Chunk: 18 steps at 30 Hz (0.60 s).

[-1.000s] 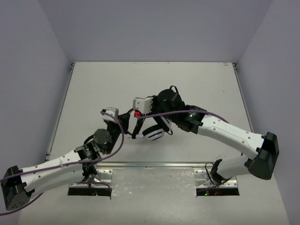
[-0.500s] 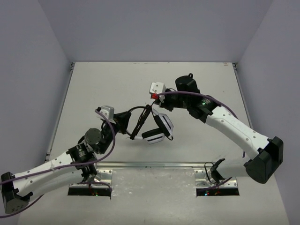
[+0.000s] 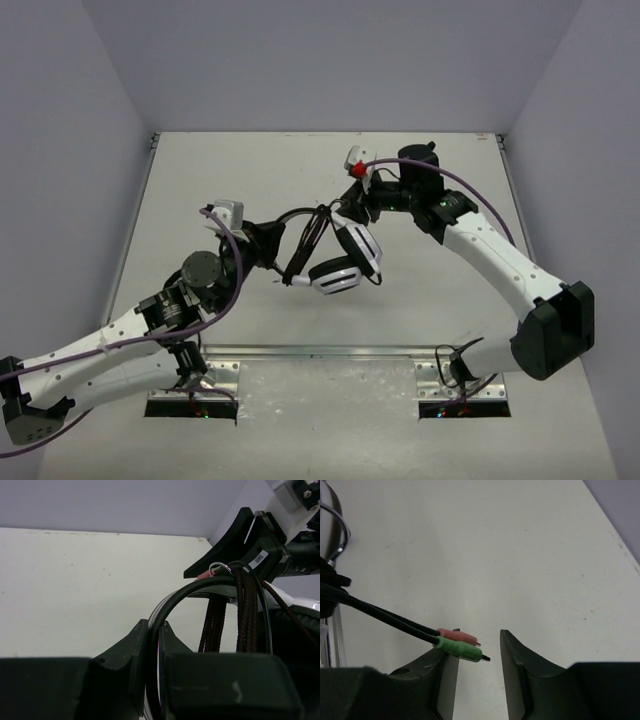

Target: Wrap the headphones

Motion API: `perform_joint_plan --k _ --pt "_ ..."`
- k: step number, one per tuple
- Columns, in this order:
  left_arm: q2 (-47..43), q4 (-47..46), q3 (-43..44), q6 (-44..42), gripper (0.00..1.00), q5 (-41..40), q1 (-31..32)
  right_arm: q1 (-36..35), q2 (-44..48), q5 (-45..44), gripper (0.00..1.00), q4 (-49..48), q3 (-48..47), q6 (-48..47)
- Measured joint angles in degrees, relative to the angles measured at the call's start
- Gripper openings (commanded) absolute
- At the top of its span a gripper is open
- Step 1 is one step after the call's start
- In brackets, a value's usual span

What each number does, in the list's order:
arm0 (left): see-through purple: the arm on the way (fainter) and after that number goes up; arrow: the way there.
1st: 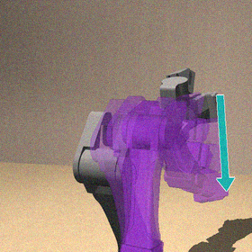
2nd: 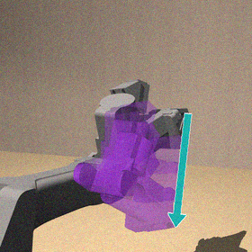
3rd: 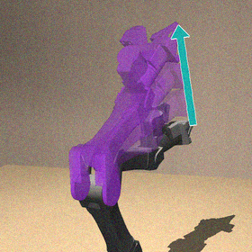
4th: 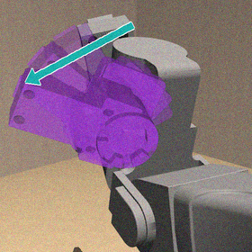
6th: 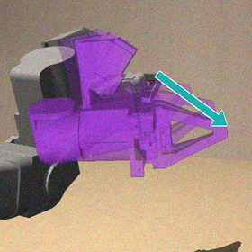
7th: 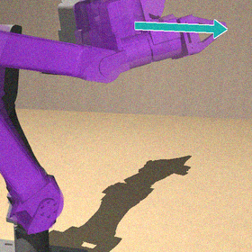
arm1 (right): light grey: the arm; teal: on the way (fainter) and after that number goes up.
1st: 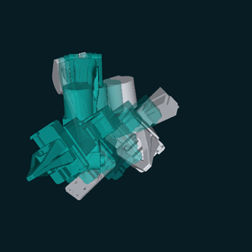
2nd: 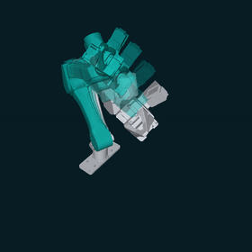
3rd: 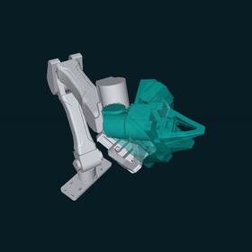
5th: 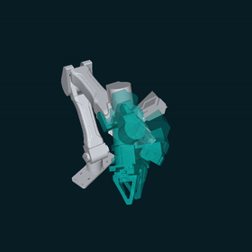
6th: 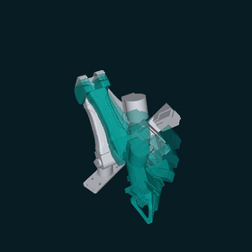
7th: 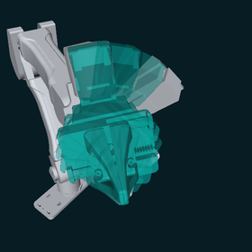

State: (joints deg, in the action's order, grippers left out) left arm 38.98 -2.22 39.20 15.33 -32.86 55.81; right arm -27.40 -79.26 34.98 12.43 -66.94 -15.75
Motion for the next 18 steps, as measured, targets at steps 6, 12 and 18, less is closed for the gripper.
perform_joint_plan --k 6,12,18 --pt "3.32 3.02 3.74 3.91 0.0 -3.21 0.15 3.17 -1.7 2.99 0.49 -3.87 5.53 3.72" --pt "8.07 6.16 7.85 7.63 0.0 -7.1 0.13 7.61 -1.88 1.81 0.99 -6.03 9.42 9.29" --pt "12.85 9.2 10.08 10.93 0.0 -8.09 -2.34 10.86 -5.66 -11.45 0.99 0.04 5.22 13.86"
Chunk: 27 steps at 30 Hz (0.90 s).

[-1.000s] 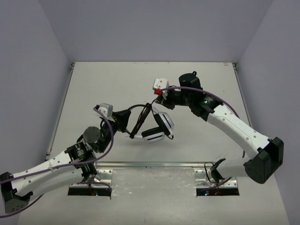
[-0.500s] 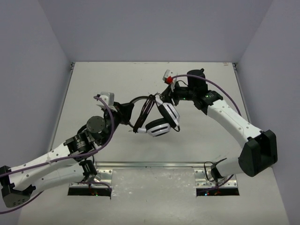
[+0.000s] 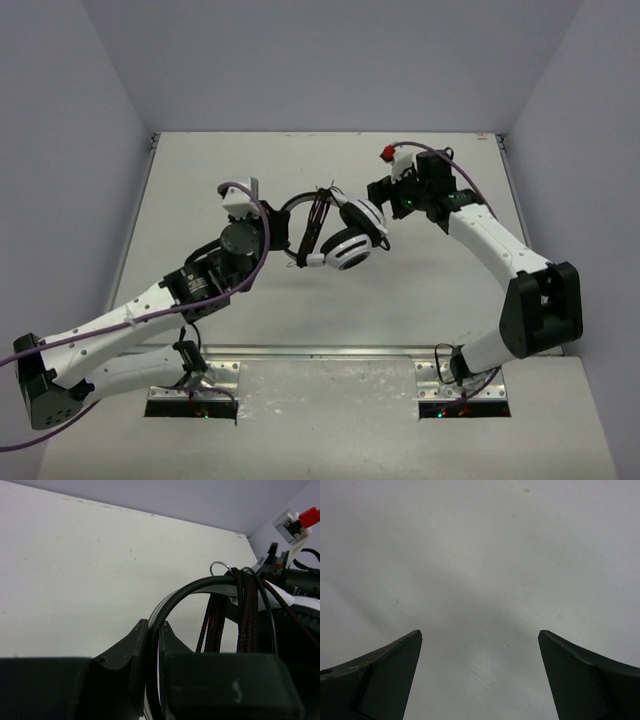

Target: Wrap the headphones

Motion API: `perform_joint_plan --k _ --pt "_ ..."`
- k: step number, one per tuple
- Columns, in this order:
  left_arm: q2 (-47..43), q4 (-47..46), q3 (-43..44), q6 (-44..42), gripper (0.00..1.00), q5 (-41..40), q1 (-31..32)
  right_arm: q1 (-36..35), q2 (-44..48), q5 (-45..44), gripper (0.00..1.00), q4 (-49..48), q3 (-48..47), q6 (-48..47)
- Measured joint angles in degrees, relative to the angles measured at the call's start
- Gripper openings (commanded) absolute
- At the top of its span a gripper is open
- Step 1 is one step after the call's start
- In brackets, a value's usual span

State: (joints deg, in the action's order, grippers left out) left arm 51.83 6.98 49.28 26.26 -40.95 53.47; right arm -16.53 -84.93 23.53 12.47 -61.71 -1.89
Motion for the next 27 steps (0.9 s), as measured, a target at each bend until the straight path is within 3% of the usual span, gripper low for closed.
perform_joint_plan --k 8,16,23,27 --pt "7.87 0.55 1.01 1.88 0.0 4.59 -8.81 10.08 -5.7 -21.0 0.99 15.32 -3.69 14.51" --pt "14.23 -4.79 0.92 0.92 0.0 8.44 -10.84 10.25 -5.99 -33.97 0.99 28.92 -6.69 25.99" --pt "21.07 -16.59 -2.4 0.15 0.0 13.2 -10.88 10.29 7.72 -45.7 0.99 40.5 -17.35 31.52" --pt "27.23 -21.24 -4.15 0.07 0.0 15.45 -10.86 10.29 20.11 -47.1 0.99 41.7 -21.79 31.47"
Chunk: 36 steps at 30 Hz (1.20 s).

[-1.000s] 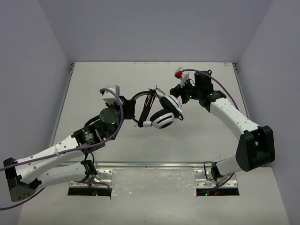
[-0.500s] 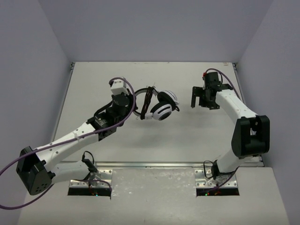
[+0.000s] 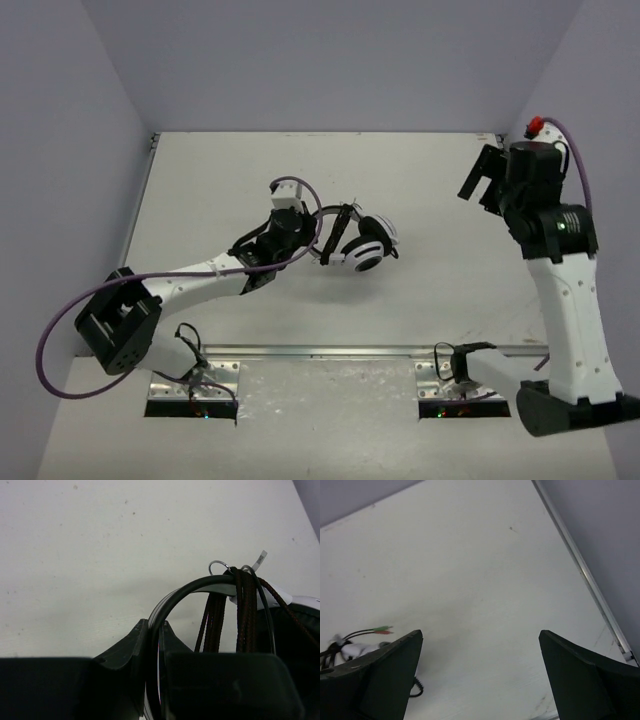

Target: Wrap the headphones

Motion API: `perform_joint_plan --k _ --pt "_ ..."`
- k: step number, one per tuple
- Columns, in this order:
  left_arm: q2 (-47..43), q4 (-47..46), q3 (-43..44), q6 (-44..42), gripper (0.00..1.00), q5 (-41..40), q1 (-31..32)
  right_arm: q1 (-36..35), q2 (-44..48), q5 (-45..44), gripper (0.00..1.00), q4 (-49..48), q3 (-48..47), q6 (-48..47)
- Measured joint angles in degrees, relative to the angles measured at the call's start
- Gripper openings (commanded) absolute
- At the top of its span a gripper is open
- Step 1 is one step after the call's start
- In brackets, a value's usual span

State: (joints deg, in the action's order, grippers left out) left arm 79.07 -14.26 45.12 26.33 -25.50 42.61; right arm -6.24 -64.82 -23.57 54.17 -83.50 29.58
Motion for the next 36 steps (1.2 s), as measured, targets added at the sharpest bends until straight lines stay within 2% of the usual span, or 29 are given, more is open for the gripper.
perform_joint_plan --k 5,12,18,23,27,30,36 --pt "7.41 -2.82 -0.09 0.26 0.0 0.44 1.46 0.04 12.07 9.9 0.99 1.77 -0.35 -0.79" --pt "13.38 -8.09 -0.2 1.22 0.0 -0.63 7.39 0.04 17.35 24.06 0.99 3.76 6.12 -2.71" --pt "13.99 -13.7 -5.42 4.98 0.0 -0.59 10.08 0.04 20.7 28.57 0.99 5.11 12.57 -4.15" --pt "14.14 -14.75 -9.33 7.48 0.01 -3.06 11.98 0.04 23.06 30.25 0.99 4.92 14.95 -4.52" --pt "15.54 -17.0 -11.67 9.57 0.11 -3.65 13.38 0.04 24.24 31.58 0.99 4.57 17.27 -4.57" --pt "16.13 -18.75 -12.52 10.69 0.15 -3.67 13.64 0.04 24.33 32.02 0.99 4.55 18.51 -4.57" --pt "16.59 -24.28 -14.32 13.94 0.34 -4.0 14.16 0.04 24.68 33.11 0.99 3.74 20.39 -4.59"
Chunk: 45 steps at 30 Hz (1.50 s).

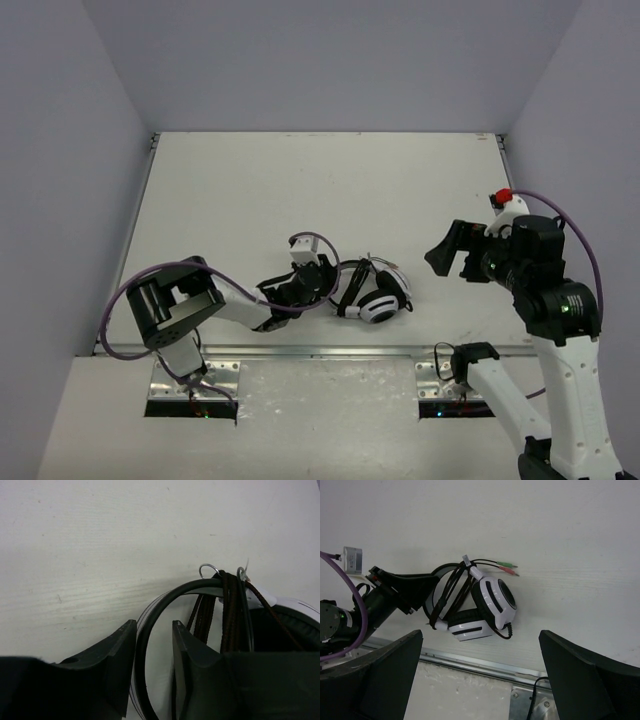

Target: Wrap the headphones

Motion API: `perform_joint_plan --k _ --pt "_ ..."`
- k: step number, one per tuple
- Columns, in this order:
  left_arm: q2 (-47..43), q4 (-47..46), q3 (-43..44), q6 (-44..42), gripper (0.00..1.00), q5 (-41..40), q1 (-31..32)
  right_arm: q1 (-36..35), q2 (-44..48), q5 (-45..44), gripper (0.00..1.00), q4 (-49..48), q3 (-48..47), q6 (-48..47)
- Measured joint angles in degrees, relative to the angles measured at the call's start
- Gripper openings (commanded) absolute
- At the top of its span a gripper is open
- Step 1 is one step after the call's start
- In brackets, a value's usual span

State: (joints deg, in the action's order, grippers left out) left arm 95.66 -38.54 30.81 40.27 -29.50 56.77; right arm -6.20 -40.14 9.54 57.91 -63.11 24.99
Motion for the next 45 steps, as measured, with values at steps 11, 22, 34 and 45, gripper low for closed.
perform_joint_plan --k 11,22,34,45 --pt "-7.45 7.23 -3.28 6.05 0.92 -6.25 0.98 0.0 0.09 1.14 0.99 -1.64 1.2 -0.76" --pt "-25.09 65.94 18.73 24.17 1.0 -22.71 0.87 -1.38 5.42 -8.0 0.99 -2.23 5.86 -7.23" --pt "-52.37 91.08 26.34 16.39 1.0 -31.8 0.48 -7.89 22.36 -22.95 0.99 0.94 10.8 -11.52" --pt "-57.75 96.06 25.44 11.74 1.0 -36.57 0.48 -10.29 29.38 -28.94 0.99 1.62 10.75 -13.44"
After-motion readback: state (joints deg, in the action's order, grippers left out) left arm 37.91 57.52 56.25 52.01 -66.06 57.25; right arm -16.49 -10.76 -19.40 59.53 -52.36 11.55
